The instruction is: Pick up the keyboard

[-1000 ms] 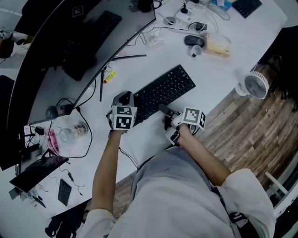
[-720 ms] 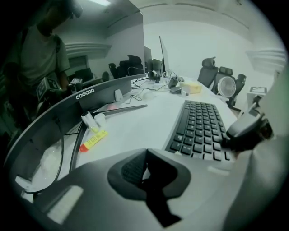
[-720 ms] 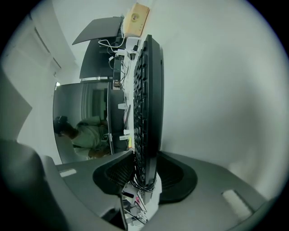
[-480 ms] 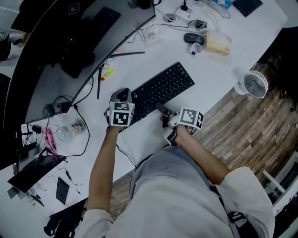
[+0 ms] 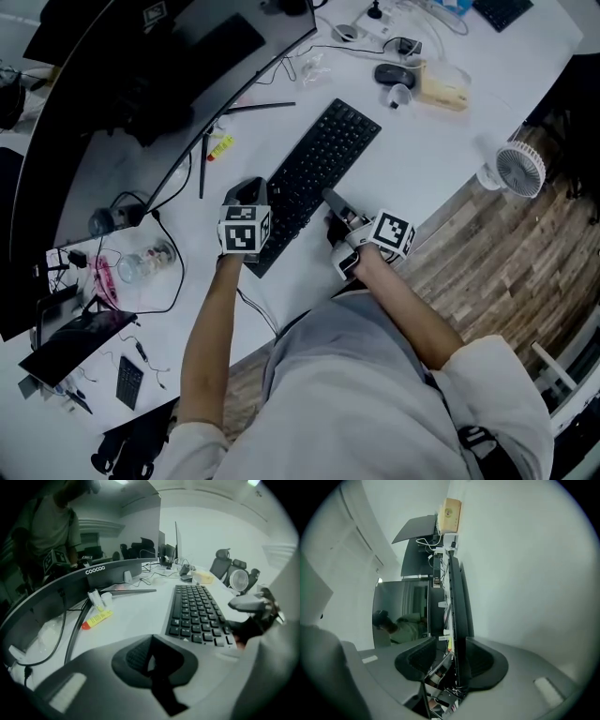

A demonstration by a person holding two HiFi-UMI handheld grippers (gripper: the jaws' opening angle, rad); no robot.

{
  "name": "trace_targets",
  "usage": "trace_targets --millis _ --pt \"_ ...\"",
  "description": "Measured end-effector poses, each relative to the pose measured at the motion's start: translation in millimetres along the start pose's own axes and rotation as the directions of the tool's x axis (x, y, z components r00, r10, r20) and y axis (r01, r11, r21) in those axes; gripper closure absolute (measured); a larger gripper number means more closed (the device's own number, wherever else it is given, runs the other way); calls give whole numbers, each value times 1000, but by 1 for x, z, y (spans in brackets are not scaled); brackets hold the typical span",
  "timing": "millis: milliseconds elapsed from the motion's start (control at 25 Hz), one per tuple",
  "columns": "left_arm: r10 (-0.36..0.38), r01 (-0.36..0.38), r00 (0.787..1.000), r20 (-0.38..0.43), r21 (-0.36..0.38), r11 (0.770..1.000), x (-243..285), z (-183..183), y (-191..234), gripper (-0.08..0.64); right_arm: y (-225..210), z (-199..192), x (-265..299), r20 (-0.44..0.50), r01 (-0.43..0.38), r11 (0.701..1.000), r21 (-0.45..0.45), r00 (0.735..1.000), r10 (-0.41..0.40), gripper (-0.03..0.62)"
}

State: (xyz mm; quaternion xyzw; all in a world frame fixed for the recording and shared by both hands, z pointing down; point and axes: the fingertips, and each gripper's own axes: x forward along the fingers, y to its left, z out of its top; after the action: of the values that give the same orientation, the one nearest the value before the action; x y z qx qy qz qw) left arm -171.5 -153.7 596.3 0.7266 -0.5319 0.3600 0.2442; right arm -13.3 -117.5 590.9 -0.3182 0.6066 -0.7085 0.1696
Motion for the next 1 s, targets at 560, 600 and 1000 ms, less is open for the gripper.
trace_targets --millis 560,600,1000 --pt "-8 8 1000 4 -50 999 1 -1 3 560 26 24 24 103 -254 935 246 966 235 428" --pt "-11 11 1000 2 -51 999 1 -1 4 560 27 24 25 91 -256 937 236 966 241 430" --pt "-20 19 1000 -3 -40 999 3 -1 4 560 25 23 27 69 -242 935 258 970 232 458"
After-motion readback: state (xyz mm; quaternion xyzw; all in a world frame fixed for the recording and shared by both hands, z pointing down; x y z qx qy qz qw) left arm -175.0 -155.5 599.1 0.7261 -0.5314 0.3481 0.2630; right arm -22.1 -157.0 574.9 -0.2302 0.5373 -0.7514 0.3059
